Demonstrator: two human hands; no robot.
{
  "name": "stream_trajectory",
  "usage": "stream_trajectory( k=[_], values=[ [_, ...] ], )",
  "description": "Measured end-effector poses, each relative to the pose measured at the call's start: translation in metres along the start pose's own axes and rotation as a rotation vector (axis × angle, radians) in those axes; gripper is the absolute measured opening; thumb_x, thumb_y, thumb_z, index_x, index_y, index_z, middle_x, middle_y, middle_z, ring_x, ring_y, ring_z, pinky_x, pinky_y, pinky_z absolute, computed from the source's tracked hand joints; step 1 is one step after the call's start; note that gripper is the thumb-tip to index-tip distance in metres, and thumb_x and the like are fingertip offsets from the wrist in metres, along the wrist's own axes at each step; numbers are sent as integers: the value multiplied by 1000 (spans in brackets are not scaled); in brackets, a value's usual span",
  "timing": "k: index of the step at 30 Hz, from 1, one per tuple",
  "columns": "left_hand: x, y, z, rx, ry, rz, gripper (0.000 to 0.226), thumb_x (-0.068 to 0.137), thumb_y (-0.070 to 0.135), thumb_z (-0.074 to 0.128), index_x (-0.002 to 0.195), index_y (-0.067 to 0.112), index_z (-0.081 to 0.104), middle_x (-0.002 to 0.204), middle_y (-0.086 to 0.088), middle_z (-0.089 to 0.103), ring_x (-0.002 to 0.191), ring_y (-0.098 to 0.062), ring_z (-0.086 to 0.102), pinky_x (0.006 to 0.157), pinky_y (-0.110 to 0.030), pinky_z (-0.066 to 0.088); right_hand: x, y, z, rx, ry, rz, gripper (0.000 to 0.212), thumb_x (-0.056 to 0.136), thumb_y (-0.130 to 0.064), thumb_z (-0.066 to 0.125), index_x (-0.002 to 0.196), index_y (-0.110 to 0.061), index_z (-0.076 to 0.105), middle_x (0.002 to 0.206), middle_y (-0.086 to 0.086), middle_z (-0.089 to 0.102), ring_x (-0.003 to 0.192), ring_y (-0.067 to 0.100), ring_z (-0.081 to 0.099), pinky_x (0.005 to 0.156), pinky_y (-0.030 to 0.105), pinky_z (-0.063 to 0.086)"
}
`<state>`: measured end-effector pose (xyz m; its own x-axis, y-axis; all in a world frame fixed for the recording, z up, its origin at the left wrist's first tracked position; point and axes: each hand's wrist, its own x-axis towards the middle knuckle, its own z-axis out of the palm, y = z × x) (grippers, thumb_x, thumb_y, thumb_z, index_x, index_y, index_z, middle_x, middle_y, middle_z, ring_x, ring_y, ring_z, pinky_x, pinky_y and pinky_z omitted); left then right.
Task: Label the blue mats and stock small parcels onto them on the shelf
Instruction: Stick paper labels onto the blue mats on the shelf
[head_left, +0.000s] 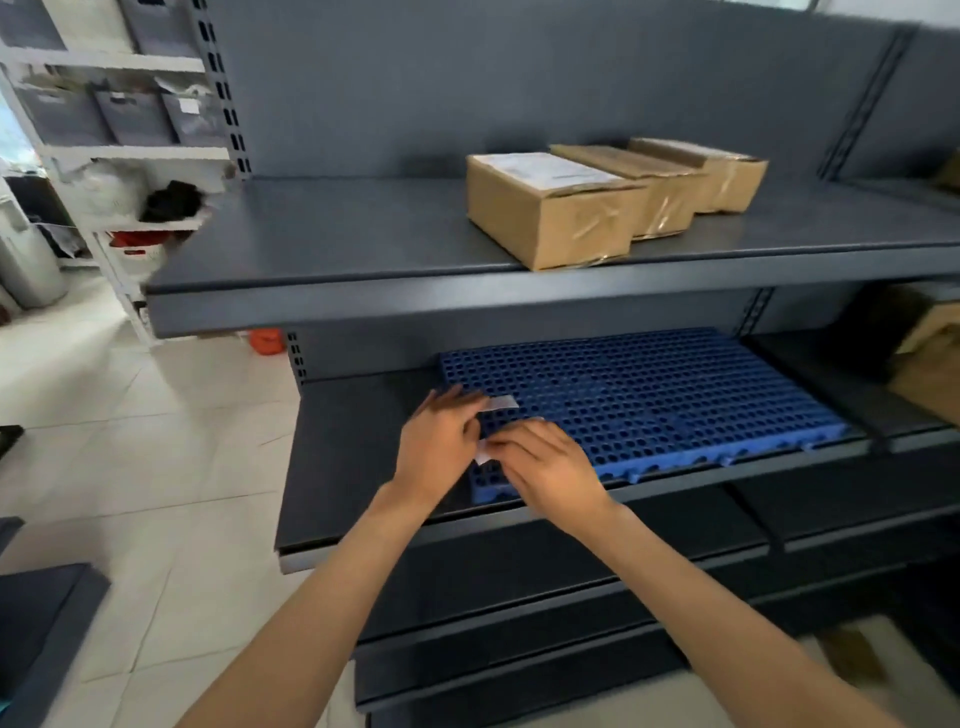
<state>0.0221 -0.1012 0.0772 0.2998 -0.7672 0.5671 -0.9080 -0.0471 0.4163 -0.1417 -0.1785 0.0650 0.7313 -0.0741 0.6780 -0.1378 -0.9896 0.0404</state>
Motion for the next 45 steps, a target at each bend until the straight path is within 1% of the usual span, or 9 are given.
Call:
stream_trajectory(
  k=[3, 10, 15, 20, 24, 27, 32, 40, 45],
  values=[
    [13, 32, 42, 25, -89, 53, 39, 82, -1, 61, 115, 19, 71, 121, 2, 68, 121, -22, 59, 102, -46, 47, -38, 50, -23, -67, 27, 49, 17, 92, -3, 59, 102, -8, 71, 108, 4, 69, 106, 20, 59, 90, 33, 48],
    [5, 108, 127, 86, -470, 9, 43, 100, 21, 41, 142, 27, 45, 154, 12, 33, 146, -8, 20, 122, -38, 5, -144, 164, -73, -74, 17, 183, 19, 97, -8, 52, 99, -3, 70, 112, 12, 67, 110, 28, 60, 95, 41, 48],
    [6, 119, 144, 193, -442, -20, 47, 97, 32, 39, 143, 30, 44, 156, 13, 26, 147, -9, 10, 121, -41, -4, -188, 226, -100, -73, 44, 294, 15, 86, 3, 65, 99, -1, 70, 111, 14, 66, 111, 29, 58, 98, 39, 47],
    [2, 130, 149, 327, -280, -105, 44, 82, 21, 64, 126, 19, 64, 146, -9, 47, 136, -32, 40, 114, -52, 26, -218, 258, -100, 20, -102, 403, 31, 79, 7, 65, 107, -5, 67, 118, 10, 63, 113, 30, 59, 90, 44, 54],
    [-7, 160, 163, 387, -150, -141, 48, 73, 11, 68, 121, 14, 65, 128, -12, 59, 114, -36, 52, 93, -50, 47, -232, 261, -94, 48, -160, 394, 43, 77, 2, 64, 120, -7, 63, 130, 9, 58, 129, 28, 50, 107, 45, 43],
    [-14, 173, 169, 424, -156, -196, 44, 81, 26, 48, 120, 15, 65, 121, -8, 62, 110, -32, 55, 89, -46, 48, -231, 265, -90, 55, -154, 396, 40, 81, 0, 63, 121, -5, 62, 130, 10, 59, 130, 28, 49, 110, 50, 38],
    [-22, 174, 168, 399, -192, -205, 49, 84, 29, 37, 124, 15, 61, 130, -6, 59, 125, -26, 52, 111, -51, 34, -229, 263, -89, 39, -120, 411, 33, 83, -4, 65, 116, -6, 65, 126, 10, 62, 125, 29, 54, 107, 50, 42],
    [-39, 200, 169, 192, -78, -132, 35, 87, 19, 44, 111, 14, 69, 121, -2, 63, 117, -21, 54, 103, -48, 42, -214, 254, -107, 43, -7, 482, 18, 78, 2, 71, 95, -4, 69, 106, 10, 67, 97, 30, 65, 65, 39, 60],
    [-47, 224, 187, 79, -82, -46, 24, 88, 17, 51, 102, 18, 71, 109, 6, 66, 104, -12, 57, 99, -33, 43, -194, 247, -128, 459, 254, 941, 6, 94, -11, 59, 100, -9, 57, 91, 3, 63, 81, 21, 62, 67, 34, 52]
  ],
)
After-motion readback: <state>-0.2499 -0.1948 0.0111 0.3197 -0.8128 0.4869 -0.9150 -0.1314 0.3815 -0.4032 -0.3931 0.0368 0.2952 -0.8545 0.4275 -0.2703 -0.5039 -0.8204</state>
